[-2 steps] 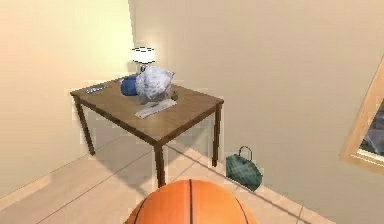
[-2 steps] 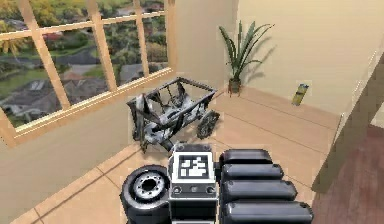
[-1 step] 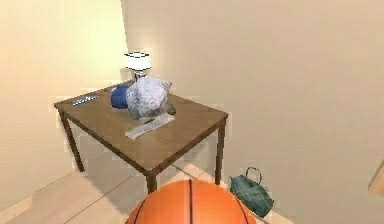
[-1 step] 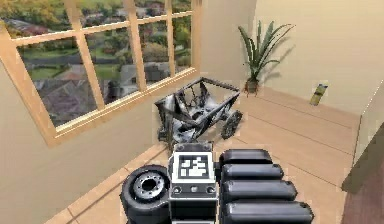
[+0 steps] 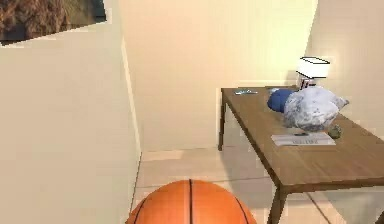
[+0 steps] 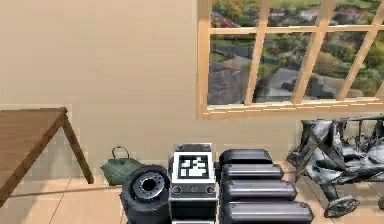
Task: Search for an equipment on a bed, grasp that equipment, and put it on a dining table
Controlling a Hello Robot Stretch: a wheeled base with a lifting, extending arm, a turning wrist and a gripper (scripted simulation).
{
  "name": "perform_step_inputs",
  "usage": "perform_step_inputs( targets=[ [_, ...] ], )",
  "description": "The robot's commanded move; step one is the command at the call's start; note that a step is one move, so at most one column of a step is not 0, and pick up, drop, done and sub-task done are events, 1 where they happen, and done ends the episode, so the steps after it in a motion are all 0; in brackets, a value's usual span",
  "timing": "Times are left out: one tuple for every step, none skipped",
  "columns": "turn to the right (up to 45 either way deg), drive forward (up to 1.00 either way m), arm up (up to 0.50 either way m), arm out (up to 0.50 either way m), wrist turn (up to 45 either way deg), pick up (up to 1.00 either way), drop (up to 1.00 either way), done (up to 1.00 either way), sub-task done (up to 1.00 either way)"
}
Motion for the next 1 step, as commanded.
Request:
perform_step_inputs(
  targets=[
    [0.0, 1.00, 0.00, 0.00, 0.0, 0.00, 0.00, 0.00, 0.00]
  ],
)
